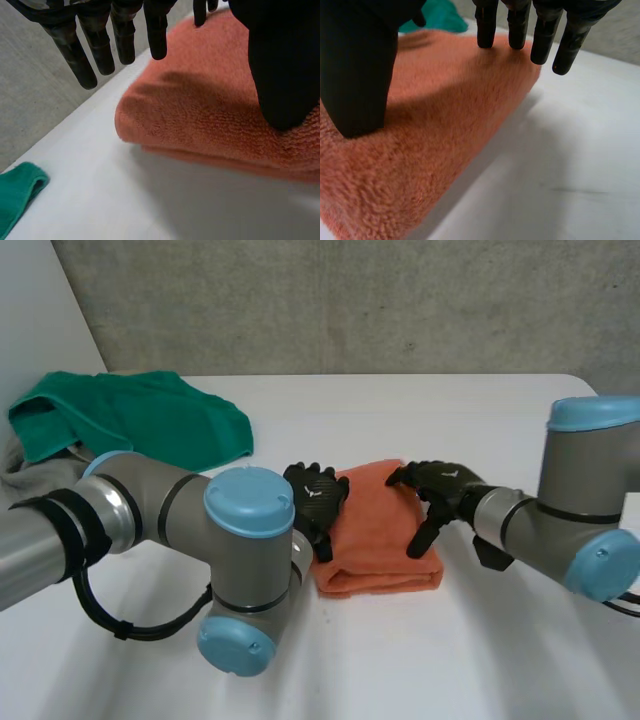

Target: Fold the laundry.

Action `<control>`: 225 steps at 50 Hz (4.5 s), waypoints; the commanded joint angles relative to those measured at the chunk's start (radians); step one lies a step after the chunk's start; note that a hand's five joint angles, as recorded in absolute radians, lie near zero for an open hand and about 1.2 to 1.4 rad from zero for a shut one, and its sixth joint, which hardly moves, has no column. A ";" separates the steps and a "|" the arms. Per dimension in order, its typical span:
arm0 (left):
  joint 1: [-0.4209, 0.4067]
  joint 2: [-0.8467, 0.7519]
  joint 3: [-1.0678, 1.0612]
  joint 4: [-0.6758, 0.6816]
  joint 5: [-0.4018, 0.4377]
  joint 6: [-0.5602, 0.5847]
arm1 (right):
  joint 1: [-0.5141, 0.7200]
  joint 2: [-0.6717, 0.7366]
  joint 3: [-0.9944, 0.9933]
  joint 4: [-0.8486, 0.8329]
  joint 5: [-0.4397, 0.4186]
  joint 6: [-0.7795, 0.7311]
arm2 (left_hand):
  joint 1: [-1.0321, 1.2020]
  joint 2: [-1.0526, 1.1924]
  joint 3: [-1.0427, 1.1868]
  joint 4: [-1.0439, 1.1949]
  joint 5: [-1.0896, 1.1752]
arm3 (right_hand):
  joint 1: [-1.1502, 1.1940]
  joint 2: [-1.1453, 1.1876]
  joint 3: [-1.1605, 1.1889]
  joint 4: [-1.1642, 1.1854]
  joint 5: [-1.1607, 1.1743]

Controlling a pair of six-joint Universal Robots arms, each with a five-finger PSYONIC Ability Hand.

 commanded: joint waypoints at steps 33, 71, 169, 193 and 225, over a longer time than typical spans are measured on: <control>0.201 0.474 -0.126 -0.169 0.662 -0.146 | -0.098 -0.279 0.470 -0.229 0.042 0.141 | -0.020 -0.021 -0.019 -0.023 -0.025 | -0.028 -0.046 -0.039 -0.060 -0.062; 0.207 0.499 -0.134 -0.169 0.676 -0.154 | -0.009 0.030 0.113 -0.395 0.136 0.217 | -0.017 -0.018 -0.016 -0.020 -0.022 | 1.193 1.175 1.182 1.162 1.160; 0.779 0.074 0.069 0.055 0.572 0.206 | 0.095 -0.456 0.459 -0.395 0.094 -0.462 | 0.071 0.070 0.072 0.068 0.066 | -0.028 -0.046 -0.039 -0.060 -0.062; 0.784 -0.169 0.219 0.124 0.506 0.357 | 0.084 -0.396 0.550 -0.393 0.097 -0.461 | 1.098 1.097 1.099 1.095 1.093 | -0.028 -0.046 -0.039 -0.060 -0.062; 0.049 0.359 -0.270 0.164 0.357 -0.300 | -0.072 -0.442 0.507 -0.411 0.173 -0.398 | -0.096 -0.098 -0.095 -0.100 -0.102 | -0.028 -0.046 -0.039 -0.060 -0.062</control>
